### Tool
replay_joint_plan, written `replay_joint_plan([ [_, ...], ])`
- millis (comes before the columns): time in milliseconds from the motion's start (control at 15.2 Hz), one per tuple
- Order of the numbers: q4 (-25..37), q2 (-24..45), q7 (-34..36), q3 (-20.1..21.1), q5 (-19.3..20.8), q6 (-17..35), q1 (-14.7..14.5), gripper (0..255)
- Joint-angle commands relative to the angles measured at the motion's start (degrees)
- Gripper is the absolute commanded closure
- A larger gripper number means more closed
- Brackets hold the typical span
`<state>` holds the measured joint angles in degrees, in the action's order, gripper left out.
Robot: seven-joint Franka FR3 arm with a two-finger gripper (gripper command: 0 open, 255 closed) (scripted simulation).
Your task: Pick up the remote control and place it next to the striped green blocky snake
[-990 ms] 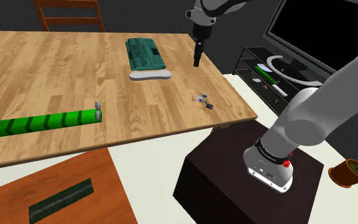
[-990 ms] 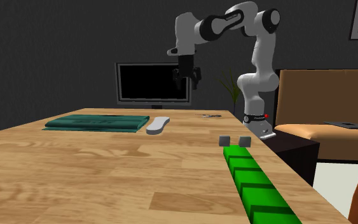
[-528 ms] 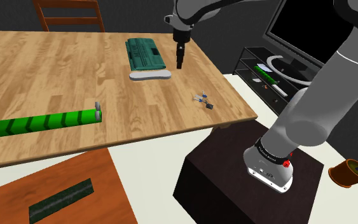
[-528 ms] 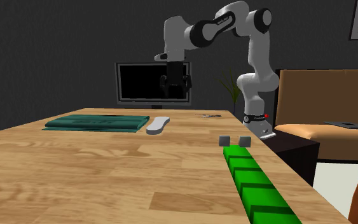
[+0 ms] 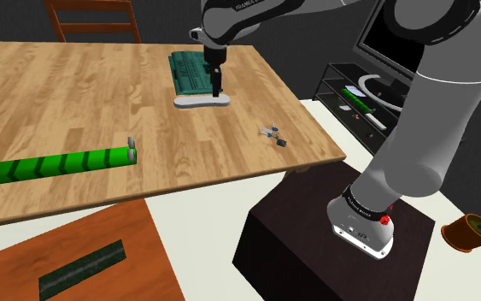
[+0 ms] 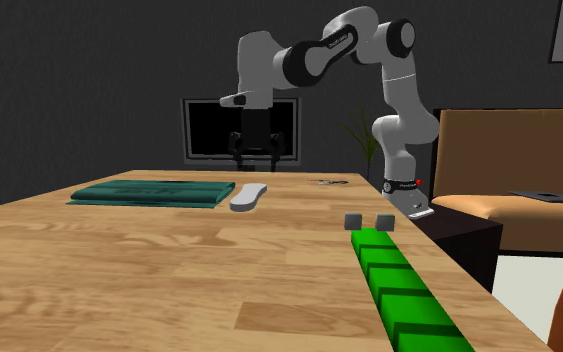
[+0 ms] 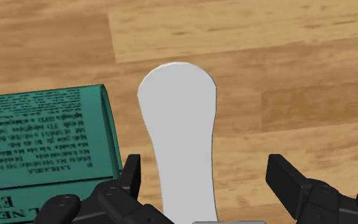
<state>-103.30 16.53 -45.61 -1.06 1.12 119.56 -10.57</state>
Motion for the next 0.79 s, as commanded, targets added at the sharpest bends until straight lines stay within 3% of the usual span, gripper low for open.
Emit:
replay_joint_plan([
  [0, 4.25, 4.01, -1.68, 0.83, 0.19, 0.23, -0.59, 0],
  [132, 6.57, 6.09, -2.58, 1.27, 0.36, 0.22, -0.89, 0],
  [726, 4.32, 8.63, -2.54, 1.22, 0.43, 5.02, -0.83, 0],
])
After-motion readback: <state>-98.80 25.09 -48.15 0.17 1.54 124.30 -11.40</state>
